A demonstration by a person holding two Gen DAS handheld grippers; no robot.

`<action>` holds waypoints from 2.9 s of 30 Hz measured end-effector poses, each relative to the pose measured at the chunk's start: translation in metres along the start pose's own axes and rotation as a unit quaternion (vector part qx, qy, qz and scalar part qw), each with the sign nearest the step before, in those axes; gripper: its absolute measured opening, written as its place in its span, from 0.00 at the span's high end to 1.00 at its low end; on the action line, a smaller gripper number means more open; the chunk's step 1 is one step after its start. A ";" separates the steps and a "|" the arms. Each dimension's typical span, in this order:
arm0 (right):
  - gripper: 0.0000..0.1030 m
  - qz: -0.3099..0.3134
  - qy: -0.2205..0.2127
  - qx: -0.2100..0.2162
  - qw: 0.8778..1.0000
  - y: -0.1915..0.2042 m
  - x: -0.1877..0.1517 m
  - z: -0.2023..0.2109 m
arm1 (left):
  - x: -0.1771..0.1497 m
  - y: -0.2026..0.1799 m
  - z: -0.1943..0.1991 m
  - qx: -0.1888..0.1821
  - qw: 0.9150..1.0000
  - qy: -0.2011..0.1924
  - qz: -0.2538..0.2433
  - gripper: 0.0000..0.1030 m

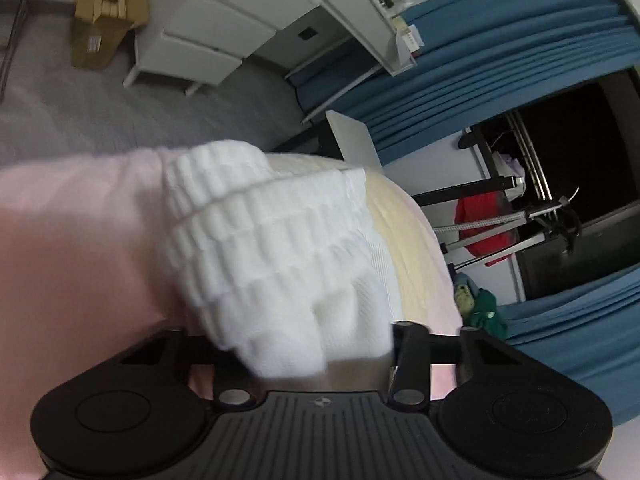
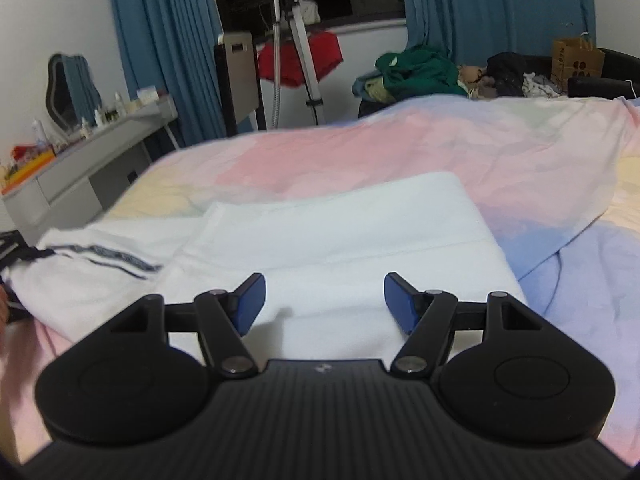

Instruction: Fold clothes

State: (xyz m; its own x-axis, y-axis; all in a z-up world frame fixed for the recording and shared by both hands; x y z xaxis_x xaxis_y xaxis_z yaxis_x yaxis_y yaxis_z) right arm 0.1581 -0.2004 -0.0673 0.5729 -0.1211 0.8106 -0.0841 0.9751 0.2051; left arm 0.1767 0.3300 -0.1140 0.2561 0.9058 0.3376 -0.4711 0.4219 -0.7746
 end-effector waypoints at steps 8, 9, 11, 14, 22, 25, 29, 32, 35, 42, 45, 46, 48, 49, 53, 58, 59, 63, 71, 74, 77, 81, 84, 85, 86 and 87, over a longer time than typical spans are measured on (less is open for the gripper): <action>0.34 0.006 0.036 -0.023 0.999 -0.001 -0.012 -0.024 | -0.021 -0.052 0.023 0.031 0.986 -0.063 -0.148 0.82; 0.35 -0.004 0.033 -0.024 0.999 -0.005 -0.010 -0.020 | -0.027 -0.068 0.030 0.036 0.980 -0.077 -0.178 0.82; 0.35 -0.025 0.028 -0.025 0.999 -0.014 -0.007 -0.013 | -0.042 -0.099 0.044 0.035 0.967 -0.106 -0.229 0.83; 0.35 -0.056 0.021 -0.027 0.998 -0.027 -0.002 -0.002 | -0.075 -0.155 0.067 0.021 0.934 -0.150 -0.323 0.84; 0.34 -0.140 -0.003 -0.033 0.990 -0.064 0.012 0.028 | -0.213 -0.292 0.109 -0.045 0.856 -0.227 -0.462 0.85; 0.34 -0.187 -0.022 -0.039 0.981 -0.089 0.015 0.042 | -0.276 -0.321 0.109 -0.070 0.844 -0.243 -0.473 0.85; 0.34 -0.245 -0.051 -0.057 0.966 -0.128 0.015 0.060 | -0.365 -0.340 0.084 -0.090 0.826 -0.246 -0.499 0.85; 0.32 -0.287 -0.072 -0.070 0.953 -0.153 0.014 0.068 | -0.431 -0.331 0.061 -0.092 0.805 -0.236 -0.536 0.85; 0.32 -0.307 -0.087 -0.070 0.945 -0.166 0.015 0.069 | -0.489 -0.313 0.035 -0.085 0.773 -0.211 -0.592 0.84; 0.32 -0.313 -0.093 -0.030 0.945 -0.167 0.019 0.058 | -0.558 -0.271 -0.002 -0.066 0.707 -0.130 -0.692 0.75; 0.32 -0.321 -0.101 -0.001 0.942 -0.168 0.019 0.056 | -0.557 -0.274 0.000 -0.062 0.698 -0.099 -0.706 0.54; 0.32 -0.331 -0.100 0.016 0.938 -0.169 0.018 0.055 | -0.555 -0.275 0.002 -0.058 0.695 -0.086 -0.711 0.37; 0.32 -0.345 -0.094 0.041 0.933 -0.169 0.016 0.051 | -0.544 -0.262 0.017 -0.057 0.684 -0.068 -0.724 0.27; 0.32 -0.346 -0.091 0.049 0.932 -0.167 0.016 0.050 | -0.535 -0.255 0.025 -0.061 0.674 -0.071 -0.733 0.26; 0.32 -0.357 -0.079 0.109 0.924 -0.159 0.015 0.045 | -0.501 -0.227 0.056 -0.075 0.638 -0.080 -0.762 0.14; 0.21 -0.377 -0.030 0.175 0.909 -0.141 0.011 0.030 | -0.434 -0.204 0.072 -0.035 0.673 -0.075 -0.735 0.14; 0.20 -0.370 -0.021 0.178 0.912 -0.135 0.011 0.028 | -0.415 -0.199 0.072 -0.026 0.684 -0.076 -0.725 0.14; 0.17 -0.366 0.008 0.178 0.913 -0.121 0.009 0.017 | -0.359 -0.186 0.064 -0.005 0.752 -0.042 -0.658 0.13; 0.18 -0.304 0.010 0.106 0.947 -0.094 0.011 -0.009 | -0.316 -0.184 0.061 -0.010 0.796 -0.016 -0.605 0.13; 0.26 -0.272 -0.005 0.073 0.959 -0.090 0.014 -0.018 | -0.323 -0.177 0.068 -0.013 0.809 -0.004 -0.588 0.13; 0.39 -0.255 -0.016 0.052 0.965 -0.090 0.015 -0.021 | -0.329 -0.172 0.069 -0.013 0.815 0.005 -0.579 0.13; 0.50 -0.251 -0.030 0.056 0.966 -0.093 0.021 -0.014 | -0.333 -0.173 0.067 -0.018 0.810 0.005 -0.586 0.13; 0.54 -0.245 -0.045 0.065 0.966 -0.094 0.026 -0.005 | -0.339 -0.173 0.065 -0.024 0.799 -0.004 -0.600 0.14; 0.55 -0.245 -0.051 0.068 0.966 -0.094 0.028 -0.001 | -0.341 -0.172 0.064 -0.026 0.797 -0.007 -0.603 0.14; 0.55 -0.244 -0.060 0.072 0.965 -0.095 0.030 0.003 | -0.341 -0.172 0.064 -0.028 0.799 -0.007 -0.600 0.14; 0.56 -0.243 -0.069 0.078 0.964 -0.096 0.032 0.007 | -0.340 -0.171 0.063 -0.030 0.804 -0.006 -0.594 0.14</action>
State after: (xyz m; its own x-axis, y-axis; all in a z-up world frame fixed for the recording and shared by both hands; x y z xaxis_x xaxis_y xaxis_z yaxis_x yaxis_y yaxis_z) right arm 0.1786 -0.2992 -0.0567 0.4616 -0.5912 0.6614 0.0399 0.7587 0.6503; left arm 0.1176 -0.0474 -0.0625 0.4861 -0.1353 0.8633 0.1421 0.9870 0.0747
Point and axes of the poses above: each gripper's, at about its wrist camera, not at the fingertips, and z roughly against the way its jaws point, y to its left, x to its top, the point moved 2 cm from there along -z, roughly the way its jaws point
